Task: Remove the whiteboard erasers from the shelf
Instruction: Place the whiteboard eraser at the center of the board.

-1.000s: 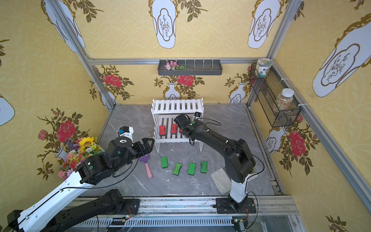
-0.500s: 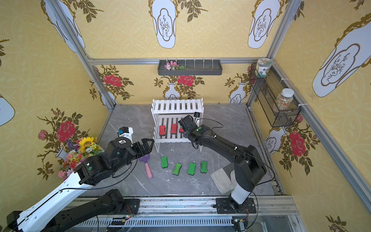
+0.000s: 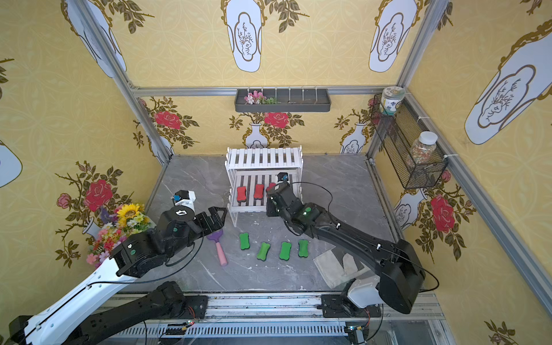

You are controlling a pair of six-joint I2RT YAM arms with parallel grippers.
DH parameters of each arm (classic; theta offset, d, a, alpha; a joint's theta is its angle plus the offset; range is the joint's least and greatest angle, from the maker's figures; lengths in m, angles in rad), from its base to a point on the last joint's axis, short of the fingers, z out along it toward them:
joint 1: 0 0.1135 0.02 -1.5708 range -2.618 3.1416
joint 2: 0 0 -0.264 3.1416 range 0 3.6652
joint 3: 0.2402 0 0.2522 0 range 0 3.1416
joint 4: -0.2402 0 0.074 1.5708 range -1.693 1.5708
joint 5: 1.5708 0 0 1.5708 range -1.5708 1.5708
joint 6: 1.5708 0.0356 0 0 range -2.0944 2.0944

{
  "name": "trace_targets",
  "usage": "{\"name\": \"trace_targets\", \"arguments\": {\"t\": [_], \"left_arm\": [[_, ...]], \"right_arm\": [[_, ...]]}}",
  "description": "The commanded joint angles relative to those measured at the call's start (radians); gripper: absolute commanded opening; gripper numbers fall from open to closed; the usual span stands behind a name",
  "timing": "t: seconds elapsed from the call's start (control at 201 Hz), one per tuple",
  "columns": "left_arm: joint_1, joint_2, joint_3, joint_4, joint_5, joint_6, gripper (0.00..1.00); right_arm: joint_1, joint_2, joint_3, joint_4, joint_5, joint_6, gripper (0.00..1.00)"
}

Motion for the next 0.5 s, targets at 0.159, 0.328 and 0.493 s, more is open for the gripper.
{"name": "trace_targets", "arguments": {"t": [0.159,0.328,0.493], "left_arm": [[0.001,-0.047,0.019,-0.058,-0.087,-0.005,1.00],[0.001,-0.052,0.048,-0.079,-0.123,0.010,1.00],[0.001,-0.048,0.067,-0.096,-0.144,0.015,1.00]], "right_arm": [[0.306,-0.022,-0.134,0.012,0.004,-0.019,0.40],[0.487,0.116,-0.129,-0.020,0.035,0.006,0.40],[0.541,0.281,-0.058,-0.033,0.055,-0.002,0.39]]}}
